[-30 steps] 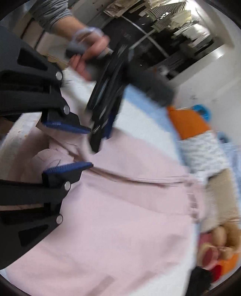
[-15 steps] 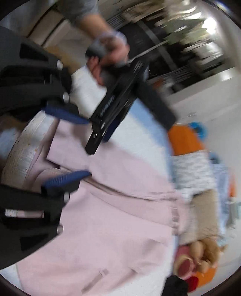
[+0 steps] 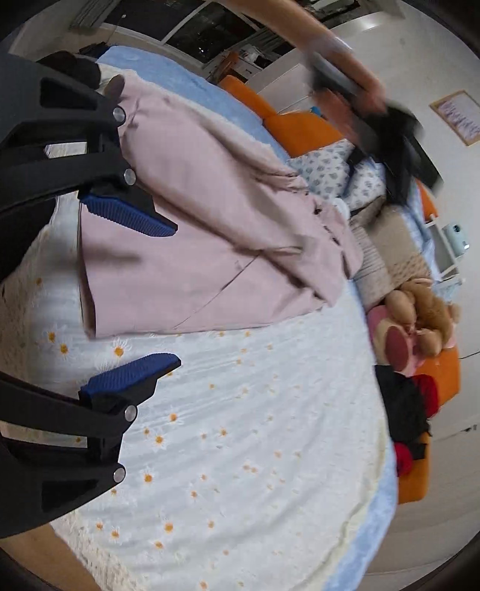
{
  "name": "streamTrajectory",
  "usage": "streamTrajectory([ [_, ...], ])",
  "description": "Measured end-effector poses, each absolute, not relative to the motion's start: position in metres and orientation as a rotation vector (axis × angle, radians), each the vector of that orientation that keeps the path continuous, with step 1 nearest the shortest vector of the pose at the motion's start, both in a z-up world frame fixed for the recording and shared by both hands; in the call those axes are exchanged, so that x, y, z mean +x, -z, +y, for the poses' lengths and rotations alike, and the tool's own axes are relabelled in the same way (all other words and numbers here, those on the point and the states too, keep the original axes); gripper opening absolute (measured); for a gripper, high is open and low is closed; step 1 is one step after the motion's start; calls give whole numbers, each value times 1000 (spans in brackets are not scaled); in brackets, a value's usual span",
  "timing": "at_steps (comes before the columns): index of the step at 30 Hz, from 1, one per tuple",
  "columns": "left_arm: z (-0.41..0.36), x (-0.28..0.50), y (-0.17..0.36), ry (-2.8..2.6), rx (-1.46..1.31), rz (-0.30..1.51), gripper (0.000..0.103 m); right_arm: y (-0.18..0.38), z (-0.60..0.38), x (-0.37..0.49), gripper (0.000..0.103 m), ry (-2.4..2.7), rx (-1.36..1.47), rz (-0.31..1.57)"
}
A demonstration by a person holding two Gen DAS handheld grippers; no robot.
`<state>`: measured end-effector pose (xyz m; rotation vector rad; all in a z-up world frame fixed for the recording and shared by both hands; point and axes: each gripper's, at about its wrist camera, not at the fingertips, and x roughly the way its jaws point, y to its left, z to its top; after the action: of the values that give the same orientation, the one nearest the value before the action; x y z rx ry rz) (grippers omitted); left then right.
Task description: Fold large clothes
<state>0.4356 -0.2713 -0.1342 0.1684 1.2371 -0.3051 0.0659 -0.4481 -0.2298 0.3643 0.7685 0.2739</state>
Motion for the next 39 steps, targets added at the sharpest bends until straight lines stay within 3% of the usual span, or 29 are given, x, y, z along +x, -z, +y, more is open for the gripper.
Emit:
streamTrajectory([
  [4, -308, 515, 170, 137, 193, 1253, 88, 246, -448, 78, 64, -306, 385, 811],
  [11, -328, 561, 236, -47, 414, 1313, 88, 253, -453, 70, 55, -321, 365, 824],
  [13, -331, 563, 253, -82, 511, 1322, 87, 250, -452, 65, 46, -308, 325, 832],
  [14, -331, 562, 259, -92, 551, 1322, 84, 248, -449, 63, 33, -307, 285, 839],
  [17, -330, 558, 258, -84, 574, 1312, 63, 243, -442, 63, 12, -301, 216, 839],
  [19, -326, 559, 253, -99, 593, 1313, 27, 235, -437, 62, 9, -300, 175, 830],
  [22, -320, 562, 234, -55, 552, 1315, 11, 217, -432, 60, 7, -358, 175, 796],
  [26, -292, 567, 198, 121, 360, 1328, 11, 181, -425, 60, 7, -522, 263, 719],
  [32, -178, 563, 143, 401, -133, 1272, 11, 132, -365, 62, 7, -755, 154, 647],
  [39, -39, 549, 148, 486, -440, 1174, 11, 134, -263, 58, 7, -924, -122, 717],
])
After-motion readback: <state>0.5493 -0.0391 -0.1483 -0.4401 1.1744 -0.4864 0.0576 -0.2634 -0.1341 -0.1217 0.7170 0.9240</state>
